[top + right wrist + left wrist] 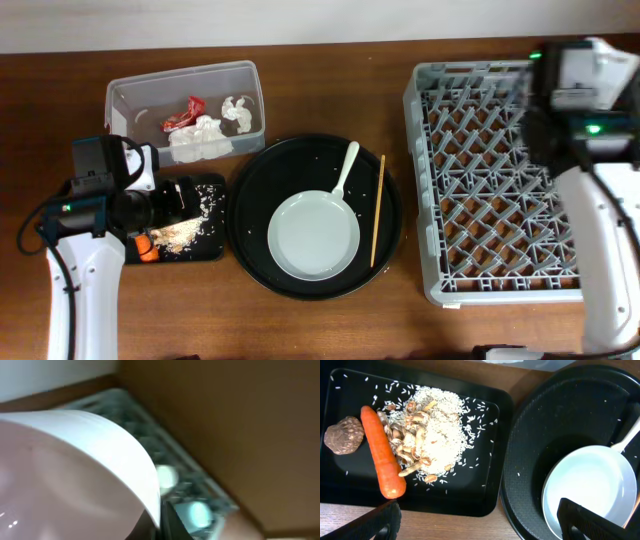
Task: Sort waste into correct bins and load items into the dishwasher rack
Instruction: 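Place the white bowl into the dish rack with the right gripper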
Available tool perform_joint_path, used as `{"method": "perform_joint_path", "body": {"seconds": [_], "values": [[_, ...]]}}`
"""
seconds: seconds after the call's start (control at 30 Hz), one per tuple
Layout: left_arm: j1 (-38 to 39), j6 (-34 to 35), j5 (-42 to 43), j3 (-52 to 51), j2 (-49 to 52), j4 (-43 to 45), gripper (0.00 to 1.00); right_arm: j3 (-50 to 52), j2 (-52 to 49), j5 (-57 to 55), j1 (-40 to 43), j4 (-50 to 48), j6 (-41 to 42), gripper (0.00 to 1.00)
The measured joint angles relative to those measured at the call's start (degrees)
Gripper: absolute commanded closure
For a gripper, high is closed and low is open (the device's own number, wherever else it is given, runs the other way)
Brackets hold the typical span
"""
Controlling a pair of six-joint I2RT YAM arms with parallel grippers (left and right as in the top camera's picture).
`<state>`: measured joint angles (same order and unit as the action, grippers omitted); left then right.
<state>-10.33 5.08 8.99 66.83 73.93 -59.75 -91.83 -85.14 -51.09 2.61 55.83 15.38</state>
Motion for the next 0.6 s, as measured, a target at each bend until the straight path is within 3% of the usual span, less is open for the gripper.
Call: {"method": "perform_joint_path", "body": {"seconds": [0.13,0.33,0.43,0.6], "values": [[0.00,0.15,-0.02,-0.17,-0.02,0.02,0.01,-0.15,-4.24,-7.23,9.20,-17.31,-8.39,0.96],[0.00,0.17,0.00,-0.39,-0.02,-0.13,0.01,-0.15,-24.41,-11.87,12.90,-49.92,-36.28,0.96],[0.00,0.17,-0.07,-0.39,-0.02,0.11,0.01,-0.09,-32.98,-13.18,14.25,-56.00,-43.39,0.96],[0.00,0.17,-0.07,-0.39,-0.02,0.61,0.01,-0.09,-37.62,-13.60,15.78,-56.78,-44.02,0.96]]}}
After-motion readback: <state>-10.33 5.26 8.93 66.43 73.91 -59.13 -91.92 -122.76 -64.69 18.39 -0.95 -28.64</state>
